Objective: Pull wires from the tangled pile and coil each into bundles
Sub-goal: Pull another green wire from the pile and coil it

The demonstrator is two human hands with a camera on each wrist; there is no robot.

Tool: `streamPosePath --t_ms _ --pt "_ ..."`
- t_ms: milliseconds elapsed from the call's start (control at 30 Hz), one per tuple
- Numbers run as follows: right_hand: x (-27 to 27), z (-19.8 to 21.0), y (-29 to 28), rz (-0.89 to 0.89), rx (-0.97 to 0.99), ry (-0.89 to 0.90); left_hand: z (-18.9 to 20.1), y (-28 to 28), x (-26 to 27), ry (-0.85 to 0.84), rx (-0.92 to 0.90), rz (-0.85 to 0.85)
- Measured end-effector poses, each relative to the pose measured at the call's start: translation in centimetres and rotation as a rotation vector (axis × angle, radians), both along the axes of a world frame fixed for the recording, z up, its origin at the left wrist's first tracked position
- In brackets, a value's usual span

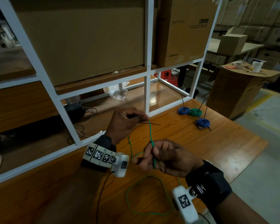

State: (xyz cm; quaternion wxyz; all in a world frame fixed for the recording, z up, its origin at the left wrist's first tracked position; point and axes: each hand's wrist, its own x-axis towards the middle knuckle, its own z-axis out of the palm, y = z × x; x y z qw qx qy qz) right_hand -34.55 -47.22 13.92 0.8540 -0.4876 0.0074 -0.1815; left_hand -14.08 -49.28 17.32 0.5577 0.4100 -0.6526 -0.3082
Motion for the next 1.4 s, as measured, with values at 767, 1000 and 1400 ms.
streamPosePath --t_ms 767,1000,1400 --pt "-0.7 -1.6 -5.6 -1.033 -1.123 0.654 -4.3 4.3 -1.5 -0.326 0.225 0.128" --pt "-1.4 -1.4 -3.5 -0.431 -0.644 0.554 -1.9 3.3 1.6 -0.447 0.058 0.17" --pt "0.0 0.6 -0.9 -0.097 -0.198 0.082 0.9 -0.1 0.7 -0.183 0.037 -0.208"
